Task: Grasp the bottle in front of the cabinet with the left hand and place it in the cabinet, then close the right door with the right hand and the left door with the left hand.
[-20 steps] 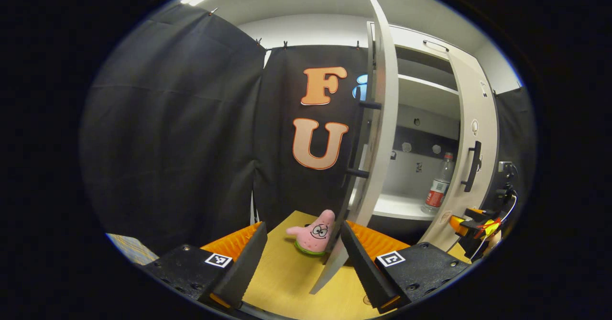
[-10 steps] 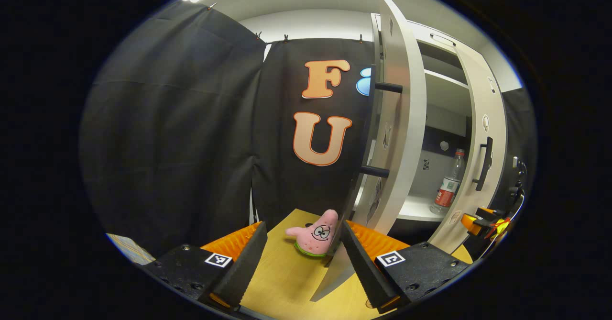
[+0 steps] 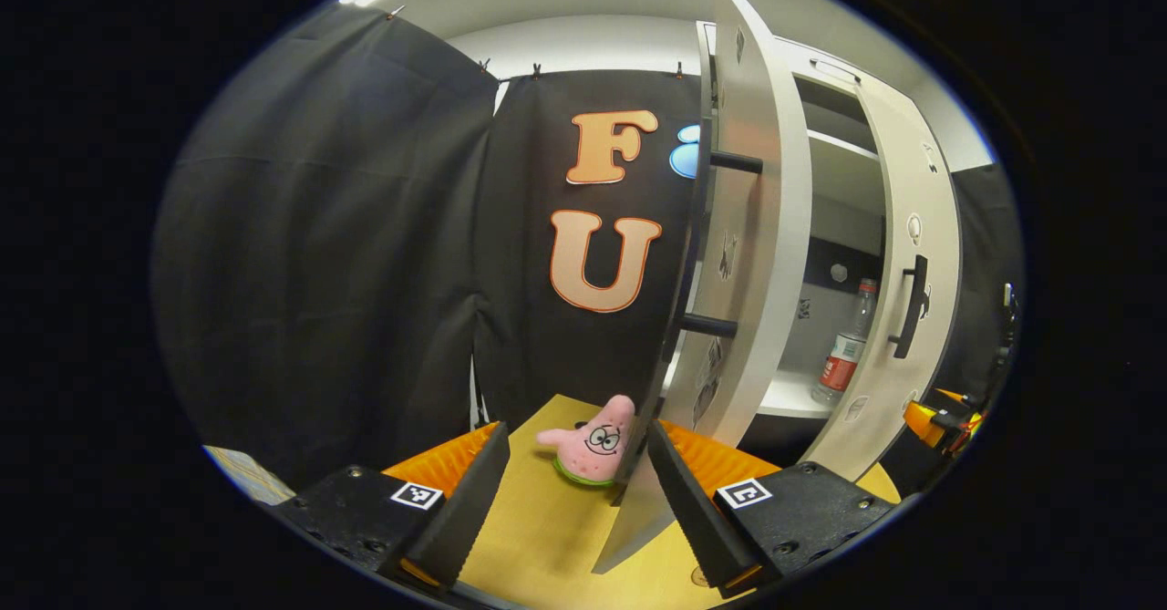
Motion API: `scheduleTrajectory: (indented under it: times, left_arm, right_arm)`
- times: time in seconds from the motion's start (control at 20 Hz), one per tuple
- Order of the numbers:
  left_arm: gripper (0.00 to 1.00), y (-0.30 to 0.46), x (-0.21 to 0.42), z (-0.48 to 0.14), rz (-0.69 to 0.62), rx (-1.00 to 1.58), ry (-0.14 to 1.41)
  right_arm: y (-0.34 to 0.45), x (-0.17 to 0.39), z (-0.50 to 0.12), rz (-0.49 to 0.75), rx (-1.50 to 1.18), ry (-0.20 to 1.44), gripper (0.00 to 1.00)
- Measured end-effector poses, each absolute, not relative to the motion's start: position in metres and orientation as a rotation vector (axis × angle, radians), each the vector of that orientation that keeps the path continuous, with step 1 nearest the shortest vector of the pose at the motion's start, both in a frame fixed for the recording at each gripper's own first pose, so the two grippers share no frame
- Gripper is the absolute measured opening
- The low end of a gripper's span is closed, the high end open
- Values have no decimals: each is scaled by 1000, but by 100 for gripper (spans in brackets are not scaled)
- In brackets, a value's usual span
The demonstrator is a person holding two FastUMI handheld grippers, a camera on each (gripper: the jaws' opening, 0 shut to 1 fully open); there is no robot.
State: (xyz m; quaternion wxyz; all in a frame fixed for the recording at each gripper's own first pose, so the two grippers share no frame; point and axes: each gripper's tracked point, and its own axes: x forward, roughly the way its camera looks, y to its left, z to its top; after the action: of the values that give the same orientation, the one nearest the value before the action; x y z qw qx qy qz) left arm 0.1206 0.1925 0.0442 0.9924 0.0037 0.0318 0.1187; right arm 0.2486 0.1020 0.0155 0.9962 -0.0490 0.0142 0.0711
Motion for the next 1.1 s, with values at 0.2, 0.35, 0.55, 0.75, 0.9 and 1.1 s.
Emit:
scheduleTrajectory:
  times: [0.2,0.35,0.55,0.75,0.9,1.1]
  left_arm:
    - [94,164,123,35,164,-25,82]
    - [94,140,126,33,105,-4,92]
    - [94,110,138,28,22,-2,112]
    - [94,79,148,21,-66,6,130]
    - [91,61,160,18,-123,29,138]
    - [94,39,184,9,-187,21,149]
  right_arm:
    - [86,226,21,127,-115,14,97]
    - [72,211,25,110,-130,0,97]
    - [52,195,29,83,-124,-8,97]
    - [30,183,32,42,-124,-13,97]
    - [18,177,35,19,-125,-18,97]
    - [4,172,38,-6,-128,-24,97]
